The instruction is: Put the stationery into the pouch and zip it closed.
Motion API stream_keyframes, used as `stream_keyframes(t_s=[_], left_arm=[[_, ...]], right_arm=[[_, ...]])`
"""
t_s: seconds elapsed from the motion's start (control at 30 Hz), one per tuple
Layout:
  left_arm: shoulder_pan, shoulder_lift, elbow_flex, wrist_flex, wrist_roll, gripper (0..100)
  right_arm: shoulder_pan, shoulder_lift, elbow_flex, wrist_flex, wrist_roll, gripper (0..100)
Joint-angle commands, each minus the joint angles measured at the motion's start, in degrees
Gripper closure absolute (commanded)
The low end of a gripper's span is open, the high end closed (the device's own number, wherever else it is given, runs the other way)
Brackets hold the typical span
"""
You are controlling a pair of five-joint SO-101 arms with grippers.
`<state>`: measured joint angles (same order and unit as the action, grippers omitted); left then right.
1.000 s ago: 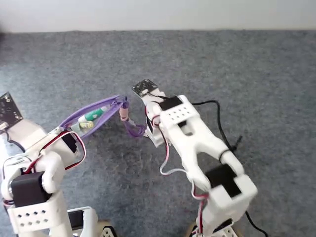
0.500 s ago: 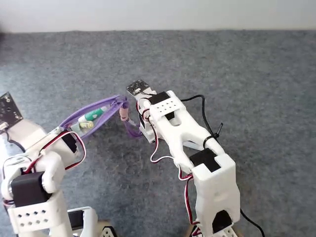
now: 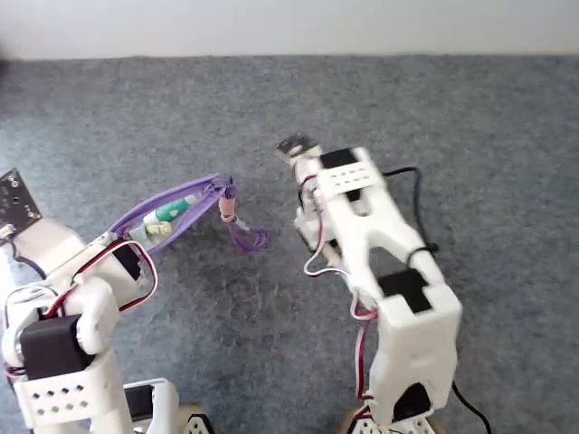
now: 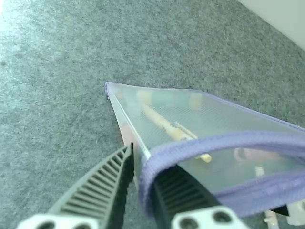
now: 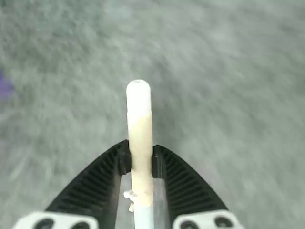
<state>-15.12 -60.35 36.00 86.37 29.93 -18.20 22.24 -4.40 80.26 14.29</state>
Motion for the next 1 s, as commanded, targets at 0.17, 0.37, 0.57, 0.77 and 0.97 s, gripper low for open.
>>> stream_keyframes(t_s=[0.17, 0.37, 0.57, 0.77, 0.97], left_arm=[[0.00, 0.18, -0.75, -1.32, 0.53, 99], [0.18, 0.26, -0.84, -1.32, 0.53, 99], [0.09, 0.26, -0.84, -1.41, 0.53, 99], [-0.09, -0.09, -0.84, -1.41, 0.53, 99], [-0.18, -0.18, -0.84, -1.41, 0.53, 99]], right_arm=[[1.10, -26.95, -0.97, 11.12, 0.26, 99.1], [-4.09, -46.99, -1.14, 14.55, -7.30, 99.1], [-16.04, -61.93, -0.88, 4.53, -18.73, 99.1], [-24.31, -62.90, -0.09, -19.30, -28.92, 99.1], [-25.89, -56.66, 1.41, -32.40, -33.05, 99.1]])
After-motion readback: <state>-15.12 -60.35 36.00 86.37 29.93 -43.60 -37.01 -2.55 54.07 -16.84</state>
